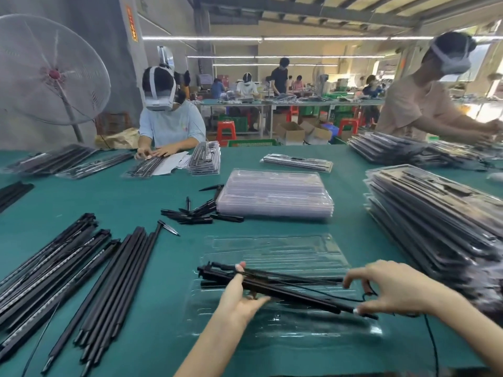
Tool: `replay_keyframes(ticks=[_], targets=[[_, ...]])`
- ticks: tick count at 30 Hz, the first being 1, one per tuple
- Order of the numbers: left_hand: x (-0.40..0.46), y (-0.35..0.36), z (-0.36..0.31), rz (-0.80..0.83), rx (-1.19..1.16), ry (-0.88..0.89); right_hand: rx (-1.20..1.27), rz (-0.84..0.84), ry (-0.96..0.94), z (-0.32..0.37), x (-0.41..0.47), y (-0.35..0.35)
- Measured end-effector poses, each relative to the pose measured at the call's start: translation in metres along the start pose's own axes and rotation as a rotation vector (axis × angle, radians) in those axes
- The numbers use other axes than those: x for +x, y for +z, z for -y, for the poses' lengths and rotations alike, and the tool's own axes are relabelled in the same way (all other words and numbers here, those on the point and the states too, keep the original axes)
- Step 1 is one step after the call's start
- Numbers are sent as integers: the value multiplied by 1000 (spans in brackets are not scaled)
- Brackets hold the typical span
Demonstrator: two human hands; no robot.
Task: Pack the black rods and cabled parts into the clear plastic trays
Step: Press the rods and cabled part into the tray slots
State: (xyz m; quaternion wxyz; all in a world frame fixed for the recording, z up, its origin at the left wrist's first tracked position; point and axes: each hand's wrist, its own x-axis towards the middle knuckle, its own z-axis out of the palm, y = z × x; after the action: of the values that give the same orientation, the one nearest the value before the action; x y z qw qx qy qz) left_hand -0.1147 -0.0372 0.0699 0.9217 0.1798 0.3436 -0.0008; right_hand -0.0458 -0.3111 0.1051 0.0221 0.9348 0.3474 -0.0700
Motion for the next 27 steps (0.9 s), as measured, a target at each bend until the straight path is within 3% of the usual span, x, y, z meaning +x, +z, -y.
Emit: replay_keyframes(ticks=[5,10,14,16,18,22,25,27], targets=[[11,-17,0,-47,-21,34,-12,-174,4,8,8,41],[13,-37,-7,-121,311,235,-20,-246,-26,8,12,52],[0,-50,-14,-90,582,352,-48,-236,-37,16,15,53],[-10,-55,-22,-66,643,413,-52,-253,-50,21,12,50],[-18,-56,-34,-102,645,471,-42,-373,-74,22,9,52],[-29,-63,-61,-242,773,788,-29,-492,-132,23,7,55],[-26,-71,-82,-93,1127,1113,-22,-478,-142,21,6,53],[-18,-78,-97,-15,1415,1207,17,-431,-128,20,6,50]])
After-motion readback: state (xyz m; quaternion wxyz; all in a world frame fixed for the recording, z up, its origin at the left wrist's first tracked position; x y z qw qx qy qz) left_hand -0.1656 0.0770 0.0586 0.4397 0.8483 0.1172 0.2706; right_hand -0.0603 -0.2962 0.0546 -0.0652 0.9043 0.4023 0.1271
